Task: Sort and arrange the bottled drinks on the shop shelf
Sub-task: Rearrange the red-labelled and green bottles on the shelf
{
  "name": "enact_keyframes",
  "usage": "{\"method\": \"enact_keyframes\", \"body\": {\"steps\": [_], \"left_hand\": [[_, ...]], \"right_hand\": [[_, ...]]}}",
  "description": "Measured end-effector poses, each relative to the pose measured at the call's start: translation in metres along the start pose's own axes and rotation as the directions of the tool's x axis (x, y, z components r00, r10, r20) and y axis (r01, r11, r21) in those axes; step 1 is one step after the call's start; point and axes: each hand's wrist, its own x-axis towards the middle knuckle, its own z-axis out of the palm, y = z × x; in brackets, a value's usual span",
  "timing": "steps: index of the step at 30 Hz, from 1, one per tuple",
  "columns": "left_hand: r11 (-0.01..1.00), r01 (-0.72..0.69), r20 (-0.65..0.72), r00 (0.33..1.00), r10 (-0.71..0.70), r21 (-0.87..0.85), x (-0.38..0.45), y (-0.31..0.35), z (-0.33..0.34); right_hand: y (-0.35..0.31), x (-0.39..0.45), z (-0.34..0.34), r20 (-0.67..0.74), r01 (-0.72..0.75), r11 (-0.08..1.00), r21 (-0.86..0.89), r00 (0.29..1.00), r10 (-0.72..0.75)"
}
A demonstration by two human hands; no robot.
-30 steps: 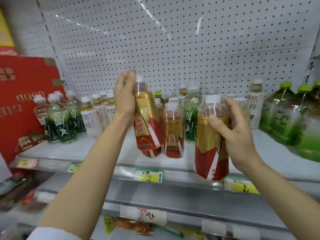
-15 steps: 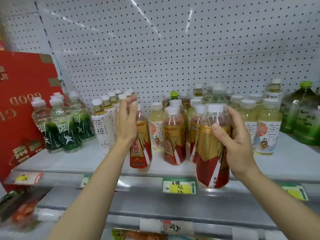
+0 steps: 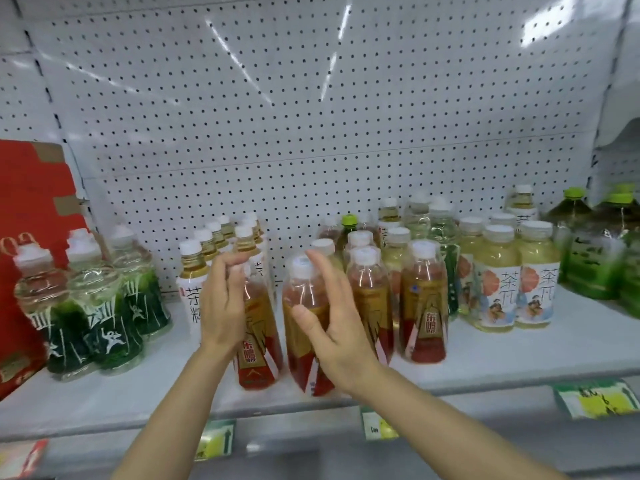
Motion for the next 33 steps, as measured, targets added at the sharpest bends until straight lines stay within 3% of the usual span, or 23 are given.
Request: {"method": "enact_keyframes", "body": {"steps": [7, 13, 16, 18, 21, 23, 26, 28, 29, 31, 33], "left_hand": [[0.991, -0.133, 0.079, 0.988, 0.132, 0.001, -0.002, -0.006, -0.007], [0.996, 0.017, -0.024, 1.000, -0.019, -0.089, 0.035, 0.037, -0.011], [1.000, 0.030, 0.124, 0.992, -0.031, 0.009, 0.075, 0.063, 0.004], [0.983, -0.037, 0.377, 0.926, -0.034, 0.179, 0.097, 0.069, 0.025], [0.924, -0.159, 0.749, 0.641, -0.170, 0.346, 0.112, 0.069, 0.056], [0.875, -0.262, 0.834, 0.496, -0.241, 0.408, 0.115, 0.067, 0.073], [0.854, -0.291, 0.828, 0.503, -0.247, 0.432, 0.118, 0.064, 0.086], [0.842, -0.333, 0.848, 0.472, -0.241, 0.425, 0.122, 0.066, 0.087], [0.833, -0.354, 0.854, 0.462, -0.240, 0.425, 0.124, 0.067, 0.085], [0.841, -0.349, 0.854, 0.469, -0.226, 0.414, 0.130, 0.068, 0.079], [0.874, -0.269, 0.821, 0.527, -0.219, 0.405, 0.138, 0.071, 0.069]], "right_hand": [[0.035, 0.014, 0.034, -0.050, -0.145, 0.975, -0.171, 0.989, 0.138], [0.036, 0.021, 0.035, 0.027, -0.036, 0.886, -0.462, 0.998, 0.054], [0.035, 0.021, 0.028, 0.041, 0.028, 0.812, -0.583, 0.999, -0.004], [0.029, 0.022, 0.022, 0.094, 0.079, 0.781, -0.620, 0.995, -0.026], [0.019, 0.026, 0.001, 0.191, 0.153, 0.764, -0.627, 0.981, -0.039], [0.015, 0.030, -0.020, 0.188, 0.208, 0.721, -0.661, 0.976, -0.109], [0.009, 0.044, -0.056, 0.137, 0.286, 0.662, -0.693, 0.953, -0.269], [0.003, 0.062, -0.086, 0.123, 0.295, 0.602, -0.743, 0.943, -0.310], [0.002, 0.074, -0.102, 0.117, 0.255, 0.589, -0.767, 0.958, -0.262], [0.009, 0.103, -0.132, 0.090, 0.075, 0.580, -0.811, 0.996, -0.003], [0.025, 0.132, -0.153, 0.058, -0.098, 0.530, -0.842, 0.961, 0.270]]}}
